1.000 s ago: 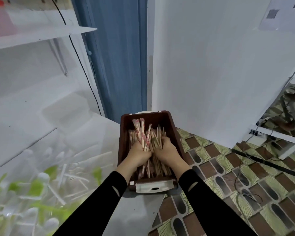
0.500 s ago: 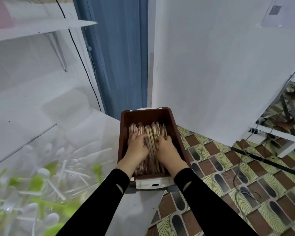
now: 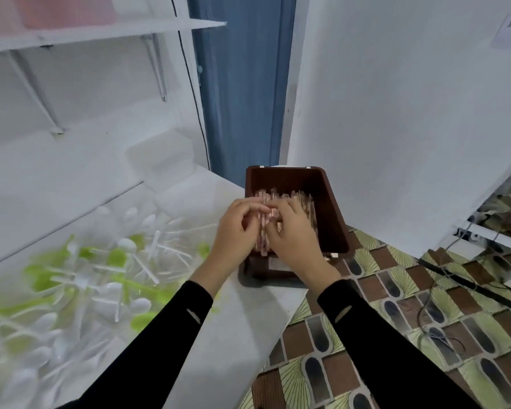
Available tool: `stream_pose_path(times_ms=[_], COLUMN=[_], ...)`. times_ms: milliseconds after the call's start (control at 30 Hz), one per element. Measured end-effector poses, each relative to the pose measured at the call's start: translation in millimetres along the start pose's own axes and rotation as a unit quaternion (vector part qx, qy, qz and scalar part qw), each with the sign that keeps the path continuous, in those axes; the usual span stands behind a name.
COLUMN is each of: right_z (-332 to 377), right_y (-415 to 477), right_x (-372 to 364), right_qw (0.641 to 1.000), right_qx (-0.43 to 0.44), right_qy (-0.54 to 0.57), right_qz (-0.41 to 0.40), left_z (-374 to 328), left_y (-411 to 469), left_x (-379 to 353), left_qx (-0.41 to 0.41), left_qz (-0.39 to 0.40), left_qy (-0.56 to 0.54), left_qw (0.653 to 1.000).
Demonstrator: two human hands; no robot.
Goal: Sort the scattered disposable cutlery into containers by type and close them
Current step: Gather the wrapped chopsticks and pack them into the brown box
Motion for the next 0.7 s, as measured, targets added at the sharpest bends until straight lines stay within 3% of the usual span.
stream_pose_path(times_ms=[200, 400, 533, 700], right_z=[87, 174, 245, 320], right_y=[-68, -177, -268, -353], right_x=[-105, -237, -313, -374], right_qw=[0.992, 0.963, 0.924, 0.867], right_qx=[0.083, 0.09, 0.131, 0.208], right_qy=[0.062, 0.14, 0.163, 0.16], right_qz=[0.067, 0.212, 0.321, 0.425], left_z=[92, 179, 189, 183], left_y=[-117, -306, -426, -534], left_x=[115, 265, 350, 412], left_qx=[0.129, 0.286, 0.358, 0.414], left_qz=[0.005, -0.087, -0.179, -0.233], left_qy=[0.03, 0.112, 0.113, 0.121], left_qw=[0.991, 0.948, 0.91, 0.872])
Point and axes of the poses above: each hand's wrist, its own y-axis towards the middle knuckle, its own x-axis out of the back of the hand, z = x × y, the point moved 7 cm from there along y, towards the middle knuckle, and after that the axes turned 15 degrees about y, right-handed, at the moved point
